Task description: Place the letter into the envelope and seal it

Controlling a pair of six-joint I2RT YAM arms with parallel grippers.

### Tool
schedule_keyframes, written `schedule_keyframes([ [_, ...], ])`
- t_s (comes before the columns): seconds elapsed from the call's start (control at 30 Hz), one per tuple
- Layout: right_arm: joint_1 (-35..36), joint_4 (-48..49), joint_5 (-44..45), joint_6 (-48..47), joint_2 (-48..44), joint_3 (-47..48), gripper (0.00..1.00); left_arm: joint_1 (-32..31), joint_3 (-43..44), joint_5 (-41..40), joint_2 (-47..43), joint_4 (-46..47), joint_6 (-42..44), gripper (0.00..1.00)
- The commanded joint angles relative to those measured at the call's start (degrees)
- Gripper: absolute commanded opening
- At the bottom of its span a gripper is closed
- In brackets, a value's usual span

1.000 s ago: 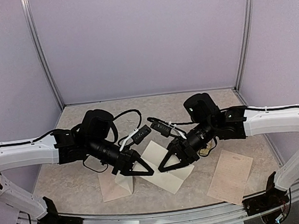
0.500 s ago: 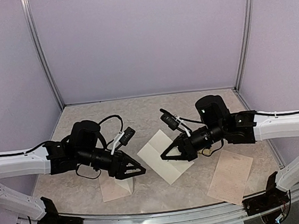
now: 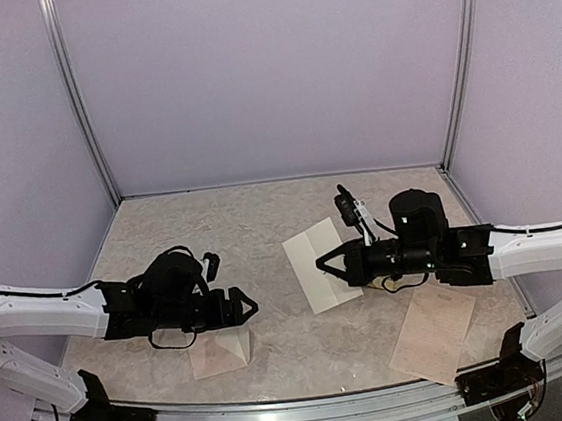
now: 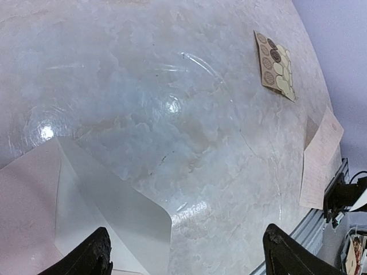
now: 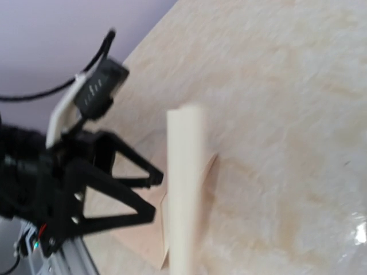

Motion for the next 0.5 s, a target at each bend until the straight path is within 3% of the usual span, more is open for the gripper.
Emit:
schedule_keyframes([
  [0.0,-0.2,2.7,6.1,1.6,-4.4,-2.4,0.0,-2.8,5.4,-12.1,4.3,-8.4,-4.9,0.88],
  [0.2,-0.2,3.7,7.3,2.1,-6.9,-4.5,0.0,-4.6,11.3,-17.2,11.6,-15.2,-5.9,0.88],
  [0.47,-0.2,6.2,6.4,2.2,-8.5,-6.4,0.0,-6.2,18.2,-18.9,21.7,-20.7,-6.7,0.71],
])
